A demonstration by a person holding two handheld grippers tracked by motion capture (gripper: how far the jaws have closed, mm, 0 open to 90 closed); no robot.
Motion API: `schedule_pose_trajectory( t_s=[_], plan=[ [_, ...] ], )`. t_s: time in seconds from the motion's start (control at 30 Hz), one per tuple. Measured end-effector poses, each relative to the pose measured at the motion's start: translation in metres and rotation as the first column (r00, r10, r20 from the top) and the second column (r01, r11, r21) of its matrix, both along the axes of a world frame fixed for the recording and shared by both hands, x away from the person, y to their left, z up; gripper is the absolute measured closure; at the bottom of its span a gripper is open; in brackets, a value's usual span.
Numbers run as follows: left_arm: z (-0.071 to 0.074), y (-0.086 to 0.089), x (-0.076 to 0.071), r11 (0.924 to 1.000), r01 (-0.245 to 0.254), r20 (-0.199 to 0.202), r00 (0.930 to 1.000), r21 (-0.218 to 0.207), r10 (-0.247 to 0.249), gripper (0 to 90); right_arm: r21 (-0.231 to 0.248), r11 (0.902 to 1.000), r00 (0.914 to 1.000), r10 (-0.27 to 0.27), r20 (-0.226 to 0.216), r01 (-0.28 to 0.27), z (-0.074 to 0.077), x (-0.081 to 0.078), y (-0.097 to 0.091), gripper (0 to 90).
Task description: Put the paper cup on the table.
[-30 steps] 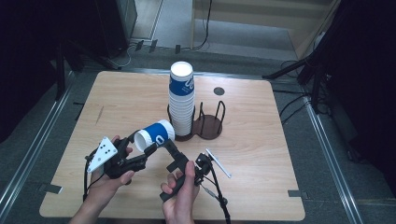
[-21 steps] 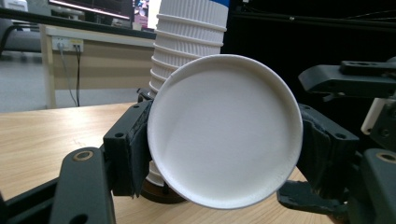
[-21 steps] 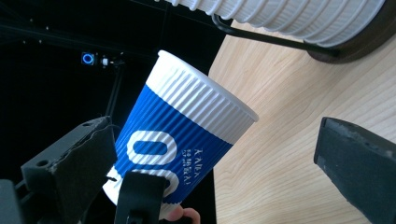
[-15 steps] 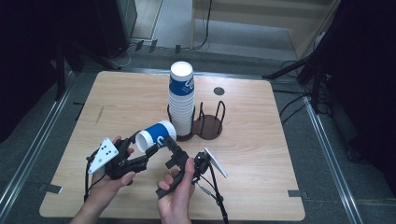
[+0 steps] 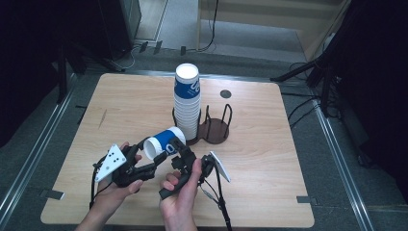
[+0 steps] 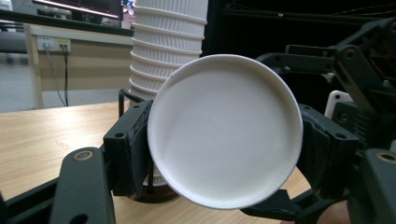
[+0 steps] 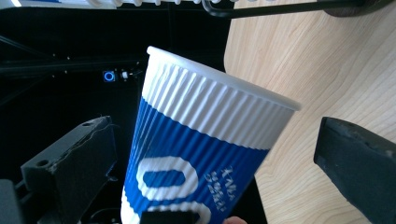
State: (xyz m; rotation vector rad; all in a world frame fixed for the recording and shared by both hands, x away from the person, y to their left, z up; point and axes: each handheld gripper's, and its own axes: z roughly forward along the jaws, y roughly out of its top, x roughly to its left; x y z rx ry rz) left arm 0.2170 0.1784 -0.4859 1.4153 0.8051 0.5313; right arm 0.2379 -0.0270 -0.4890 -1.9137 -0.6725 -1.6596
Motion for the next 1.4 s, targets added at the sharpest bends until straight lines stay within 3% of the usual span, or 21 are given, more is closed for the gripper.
schedule_pose_trajectory(
  t_s=[0.23, 0.6, 1.03, 1.3, 1.37, 1.4],
  plan=[
    [-0.001, -0.003, -0.001, 0.9998, 0.017, 0.003, 0.9999, 0.005, -0.017, 28.8, 0.072, 0.9971, 0.9996, 0.027, -0.012, -0.026, -0.003, 0.007, 0.003, 0.0],
    [-0.003, -0.004, -0.001, 0.9994, 0.033, -0.005, 0.9994, -0.004, -0.033, 28.8, 0.127, 0.9906, 0.9982, 0.056, -0.023, -0.052, -0.006, 0.016, 0.001, 0.2],
    [-0.002, -0.003, -0.001, 0.9994, 0.033, 0.003, 0.9994, -0.005, -0.033, 28.7, 0.172, 0.9825, 0.9971, 0.075, -0.013, -0.071, -0.013, 0.019, 0.004, 16.0],
    [-0.004, -0.002, -0.002, 0.9995, 0.031, 0.039, 0.9988, 0.005, -0.031, 28.2, 0.224, 0.9710, 0.9960, 0.088, -0.013, -0.083, -0.014, 0.019, 0.005, 19.8],
    [-0.003, 0.000, -0.003, 0.9994, 0.034, 0.035, 0.9988, -0.007, -0.034, 27.9, 0.225, 0.9706, 0.9961, 0.088, -0.008, -0.084, -0.014, 0.018, 0.006, 20.5],
    [-0.002, 0.001, -0.004, 0.9982, 0.047, 0.025, 0.9987, -0.037, -0.046, 27.7, 0.220, 0.9717, 0.9961, 0.088, -0.003, -0.085, -0.013, 0.018, 0.006, 20.8]
  ],
)
